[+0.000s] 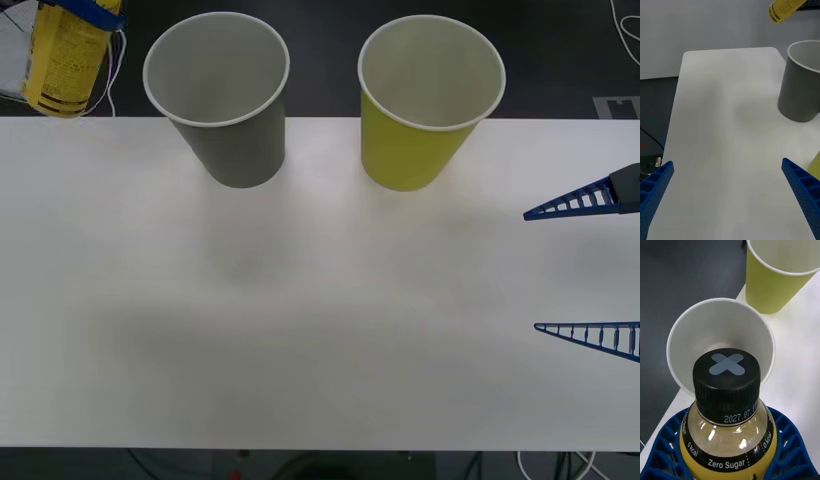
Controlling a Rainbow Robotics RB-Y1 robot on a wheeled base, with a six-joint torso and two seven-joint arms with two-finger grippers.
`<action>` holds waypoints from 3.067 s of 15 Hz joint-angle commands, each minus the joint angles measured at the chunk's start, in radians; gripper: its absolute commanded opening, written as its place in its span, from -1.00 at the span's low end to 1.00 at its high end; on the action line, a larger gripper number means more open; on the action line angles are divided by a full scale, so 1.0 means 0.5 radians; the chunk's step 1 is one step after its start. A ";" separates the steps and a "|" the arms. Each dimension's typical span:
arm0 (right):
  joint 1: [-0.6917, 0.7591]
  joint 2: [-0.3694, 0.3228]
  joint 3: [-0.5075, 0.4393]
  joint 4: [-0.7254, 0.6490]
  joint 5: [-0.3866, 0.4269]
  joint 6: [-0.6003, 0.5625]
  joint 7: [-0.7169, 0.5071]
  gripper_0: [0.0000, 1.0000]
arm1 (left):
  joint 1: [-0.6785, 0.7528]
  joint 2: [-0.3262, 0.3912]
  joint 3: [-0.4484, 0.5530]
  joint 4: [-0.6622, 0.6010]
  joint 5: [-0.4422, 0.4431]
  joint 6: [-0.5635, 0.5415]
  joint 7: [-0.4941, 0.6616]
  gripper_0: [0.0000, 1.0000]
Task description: Put the can into the green bin and the plastic bottle into the gray bin
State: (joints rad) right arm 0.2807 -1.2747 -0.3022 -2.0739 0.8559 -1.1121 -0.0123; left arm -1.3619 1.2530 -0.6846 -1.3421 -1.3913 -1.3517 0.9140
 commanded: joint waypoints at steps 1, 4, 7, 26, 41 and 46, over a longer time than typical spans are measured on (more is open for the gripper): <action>0.000 0.000 0.000 0.000 0.000 0.000 0.000 1.00 | -0.154 -0.137 -0.113 0.129 -0.043 0.001 -0.003 -1.00; 0.000 0.000 0.000 0.000 0.000 0.000 0.000 1.00 | -0.280 -0.248 -0.205 0.264 -0.071 0.001 -0.009 -1.00; 0.000 0.000 0.000 0.000 0.000 0.000 0.000 1.00 | -0.335 -0.349 -0.205 0.371 -0.104 -0.002 -0.012 -1.00; 0.000 0.000 0.000 0.000 0.000 0.000 0.000 1.00 | -0.636 -1.012 -0.214 0.975 -0.543 -0.122 -0.055 -1.00; 0.000 0.000 0.000 0.000 0.000 0.000 0.000 1.00 | -0.636 -1.027 -0.217 1.034 -0.528 -0.116 -0.138 1.00; 0.000 0.000 0.000 0.000 0.000 0.000 0.000 1.00 | -0.559 -0.822 -0.383 0.647 -0.411 -0.018 -0.055 1.00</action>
State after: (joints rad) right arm 0.2807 -1.2747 -0.3022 -2.0739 0.8560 -1.1121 -0.0123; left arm -1.6600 0.8216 -0.8742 -0.9793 -1.6120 -1.3751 0.8747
